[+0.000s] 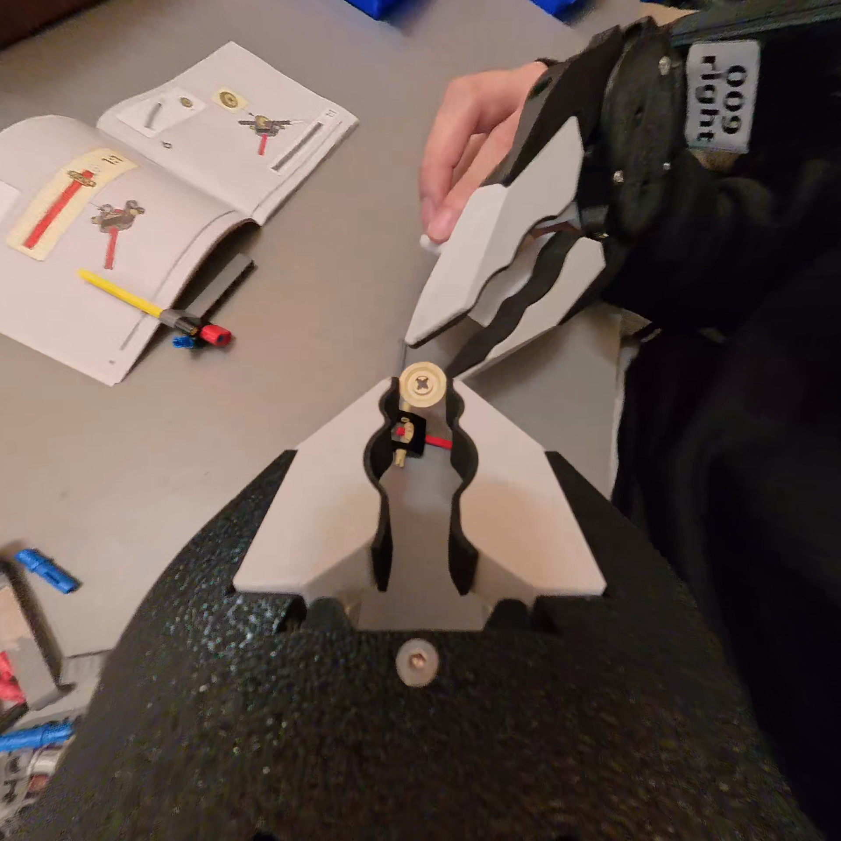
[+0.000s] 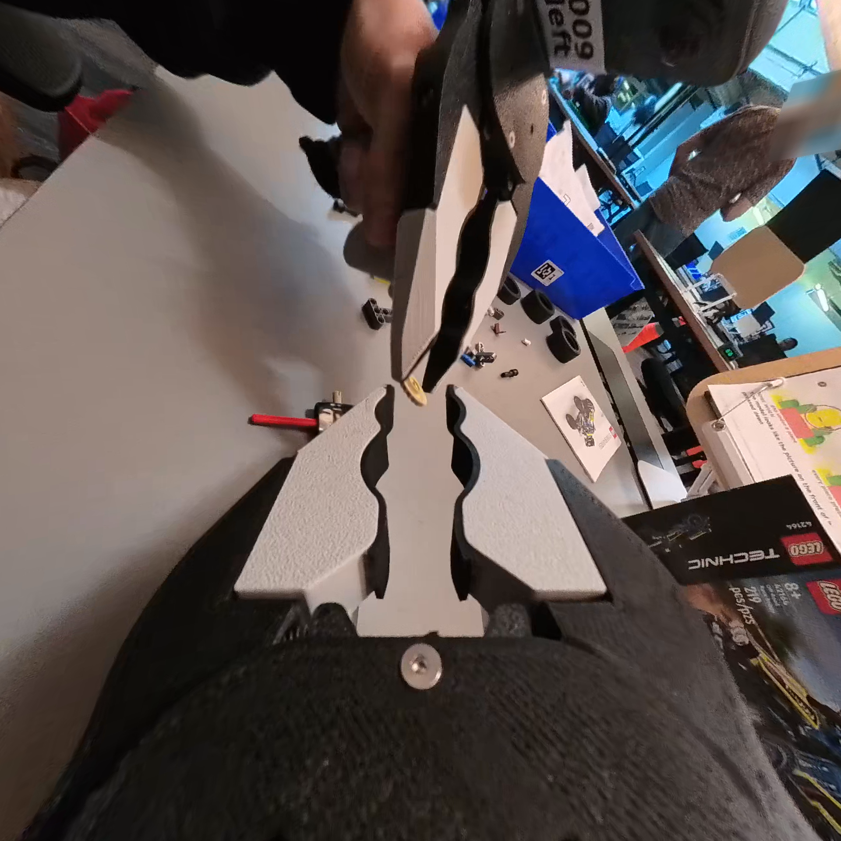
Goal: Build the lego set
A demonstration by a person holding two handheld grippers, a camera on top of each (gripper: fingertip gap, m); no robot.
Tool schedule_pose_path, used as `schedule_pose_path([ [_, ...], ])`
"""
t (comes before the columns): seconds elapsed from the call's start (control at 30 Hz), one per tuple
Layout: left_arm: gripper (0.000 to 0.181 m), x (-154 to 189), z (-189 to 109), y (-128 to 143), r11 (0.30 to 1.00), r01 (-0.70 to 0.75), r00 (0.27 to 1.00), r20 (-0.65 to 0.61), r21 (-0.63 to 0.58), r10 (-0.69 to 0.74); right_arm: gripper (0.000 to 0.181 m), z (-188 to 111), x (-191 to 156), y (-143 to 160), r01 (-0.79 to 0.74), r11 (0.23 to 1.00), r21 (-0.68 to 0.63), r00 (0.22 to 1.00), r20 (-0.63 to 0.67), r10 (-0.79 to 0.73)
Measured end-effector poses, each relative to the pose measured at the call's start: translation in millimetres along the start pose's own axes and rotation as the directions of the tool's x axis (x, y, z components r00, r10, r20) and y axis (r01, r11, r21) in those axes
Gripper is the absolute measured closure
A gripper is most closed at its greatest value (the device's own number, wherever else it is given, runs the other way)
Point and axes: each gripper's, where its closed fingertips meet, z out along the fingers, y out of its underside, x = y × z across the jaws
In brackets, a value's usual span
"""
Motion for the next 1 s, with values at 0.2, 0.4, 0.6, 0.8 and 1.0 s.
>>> schedule_pose_path([
  [0.2, 0.163, 6.7, 1.6, -0.5, 0.998, 0.057, 0.993, -0.101, 0.027, -0.054, 0.177, 3.5, -9.4, -1.7, 0.022, 1.000, 0.005, 0.999, 0.033, -0.022],
  [0.4, 0.164, -9.1, -14.0, -16.3, 0.969, -0.134, 0.978, 0.185, 0.206, 0.096, 0.180, 12.2, 3.0, 15.6, -0.195, 0.976, -0.096, 0.980, -0.067, 0.189],
  [0.6, 0.163, -18.8, -25.6, -7.8, 0.939, 0.047, 0.862, 0.461, 0.340, -0.210, 0.180, 11.3, 27.3, 5.7, -0.450, 0.893, -0.010, 0.864, -0.259, 0.432],
  [0.8, 0.164, -11.3, -26.5, -13.8, 0.721, 0.401, 0.801, 0.165, 0.566, -0.575, 0.179, 15.9, 19.7, -9.2, -0.158, 0.984, -0.083, 0.926, -0.359, 0.118],
  [1.0, 0.169, 1.5, -25.9, -18.9, 0.525, 0.627, 0.715, -0.158, 0.575, -0.681, 0.180, 12.0, 17.0, -16.8, 0.039, 0.992, -0.117, 0.925, -0.371, -0.080],
])
